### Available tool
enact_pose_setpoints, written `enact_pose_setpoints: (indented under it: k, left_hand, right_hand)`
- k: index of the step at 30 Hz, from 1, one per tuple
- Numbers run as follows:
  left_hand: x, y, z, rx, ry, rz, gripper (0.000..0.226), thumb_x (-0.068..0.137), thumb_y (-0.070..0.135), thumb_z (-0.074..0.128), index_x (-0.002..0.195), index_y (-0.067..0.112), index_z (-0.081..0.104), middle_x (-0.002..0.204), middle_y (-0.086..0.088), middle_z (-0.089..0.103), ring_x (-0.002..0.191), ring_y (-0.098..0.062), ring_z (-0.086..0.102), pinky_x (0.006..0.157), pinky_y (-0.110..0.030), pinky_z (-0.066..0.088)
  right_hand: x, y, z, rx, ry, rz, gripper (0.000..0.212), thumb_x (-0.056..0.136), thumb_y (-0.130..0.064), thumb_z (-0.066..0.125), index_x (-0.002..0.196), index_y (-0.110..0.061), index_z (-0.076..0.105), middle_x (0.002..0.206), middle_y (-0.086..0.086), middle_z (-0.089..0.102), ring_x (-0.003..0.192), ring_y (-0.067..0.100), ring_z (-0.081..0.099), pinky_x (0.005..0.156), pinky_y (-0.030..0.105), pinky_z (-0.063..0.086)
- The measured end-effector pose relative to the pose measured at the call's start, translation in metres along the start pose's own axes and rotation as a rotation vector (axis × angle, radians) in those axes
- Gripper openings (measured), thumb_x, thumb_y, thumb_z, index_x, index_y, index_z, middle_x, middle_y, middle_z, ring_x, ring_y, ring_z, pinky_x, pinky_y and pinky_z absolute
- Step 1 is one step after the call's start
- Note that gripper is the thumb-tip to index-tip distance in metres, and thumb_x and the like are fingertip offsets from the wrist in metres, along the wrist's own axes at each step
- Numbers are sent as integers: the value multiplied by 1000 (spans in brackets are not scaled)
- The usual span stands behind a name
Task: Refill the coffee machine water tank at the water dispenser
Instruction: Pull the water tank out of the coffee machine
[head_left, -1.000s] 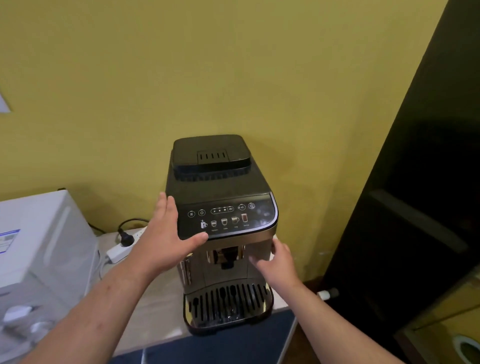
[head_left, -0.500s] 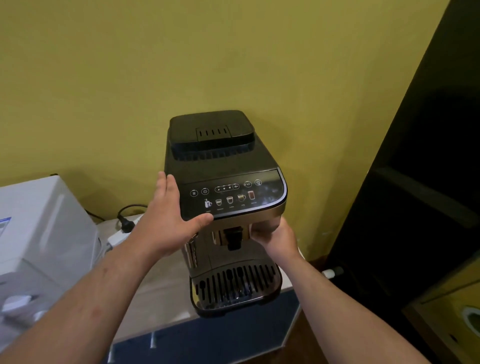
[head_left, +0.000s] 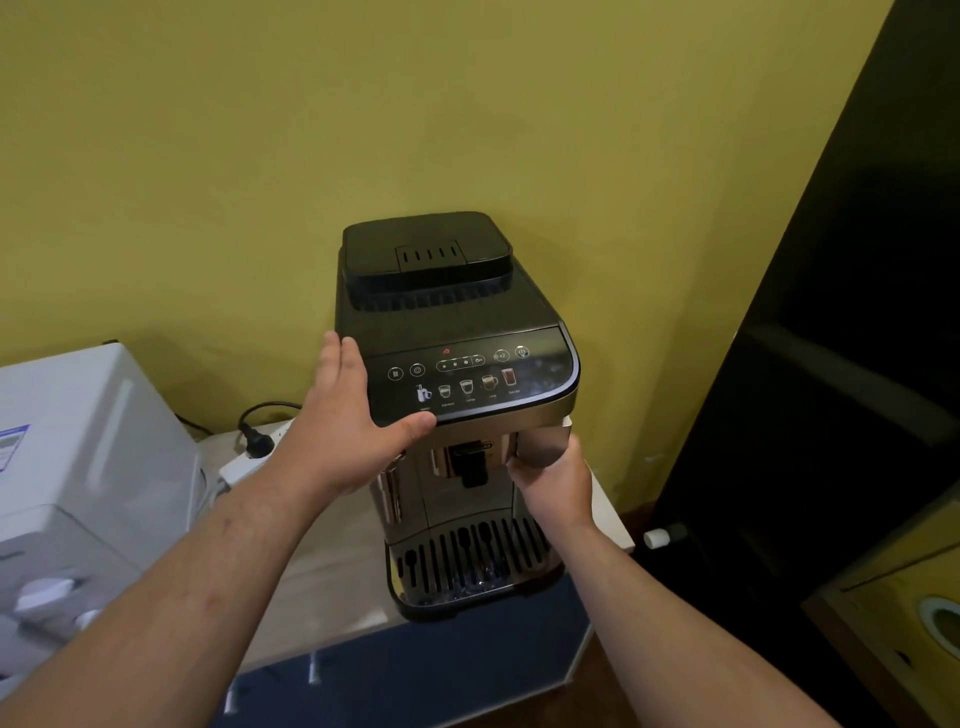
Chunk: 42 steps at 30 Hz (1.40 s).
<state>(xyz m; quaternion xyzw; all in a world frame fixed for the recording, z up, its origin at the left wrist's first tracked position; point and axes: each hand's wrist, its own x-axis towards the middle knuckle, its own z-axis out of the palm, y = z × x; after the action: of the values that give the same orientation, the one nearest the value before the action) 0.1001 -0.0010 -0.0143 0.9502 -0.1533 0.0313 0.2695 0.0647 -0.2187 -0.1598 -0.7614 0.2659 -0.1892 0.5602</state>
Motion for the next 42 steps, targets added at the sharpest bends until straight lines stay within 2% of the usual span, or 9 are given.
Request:
enact_pose_setpoints:
  k: [5, 9, 18, 24, 30, 34, 37, 42]
  left_hand:
    - [0, 2, -1, 9, 6, 8, 116, 81, 59, 65, 157, 10, -7, 167, -6, -17, 154, -20, -6, 119, -34, 10]
    - [-1, 2, -1, 5, 4, 8, 116, 81, 60, 65, 157, 10, -6, 167, -6, -16, 154, -21, -5, 120, -36, 11]
    - [-1, 2, -2, -5, -2, 3, 116, 81, 60, 66, 158, 10, -6, 167, -6, -17, 154, -21, -5, 120, -36, 11]
    - [0, 0, -1, -27, -10, 6, 117, 81, 60, 65, 158, 11, -7, 167, -5, -18, 154, -20, -6, 120, -36, 10]
    - [0, -2, -1, -31, -8, 16, 117, 80, 61, 65, 157, 11, -7, 167, -5, -18, 154, -21, -5, 121, -38, 11]
    - [1, -3, 0, -44, -3, 19, 117, 80, 60, 66, 157, 11, -7, 167, -5, -18, 154, -22, -4, 121, -38, 12]
    - [1, -2, 0, -51, 2, 21, 117, 80, 60, 66, 157, 11, -7, 167, -5, -18, 154, -22, -4, 121, -39, 13]
    - [1, -2, 1, -50, 11, 26, 115, 81, 57, 67, 158, 11, -6, 167, -5, -17, 154, -21, -5, 120, -37, 11]
  right_hand:
    - [-5, -2, -1, 0, 20, 22, 50, 67, -32, 83, 105, -24, 52, 94, -6, 66, 85, 13, 63, 58, 9, 40]
    - [-14, -3, -6, 24, 19, 64, 48, 65, -27, 83, 101, -27, 51, 91, -11, 64, 83, 8, 61, 60, 13, 43]
    - [-34, -3, -18, -3, 12, 104, 53, 64, -25, 80, 108, -24, 51, 96, -5, 62, 86, 12, 61, 55, 9, 41]
    - [-45, -5, -24, -5, 27, 117, 51, 65, -20, 79, 106, -24, 48, 90, -11, 57, 79, 4, 56, 55, 11, 41]
    - [-55, 1, -25, 12, 53, 122, 51, 65, -20, 80, 106, -23, 50, 93, -8, 57, 85, 11, 59, 56, 12, 42]
    - [-55, 5, -20, -24, 105, 65, 56, 64, -24, 83, 107, -22, 47, 107, -5, 45, 92, 13, 54, 62, 13, 45]
    - [-53, 4, -17, 27, 104, 83, 63, 61, -33, 87, 108, -24, 46, 105, -4, 53, 94, 15, 55, 63, 14, 45]
    - [-52, 3, -13, 164, 105, 140, 59, 63, -15, 85, 108, -26, 48, 103, 0, 59, 92, 14, 60, 56, 12, 46]
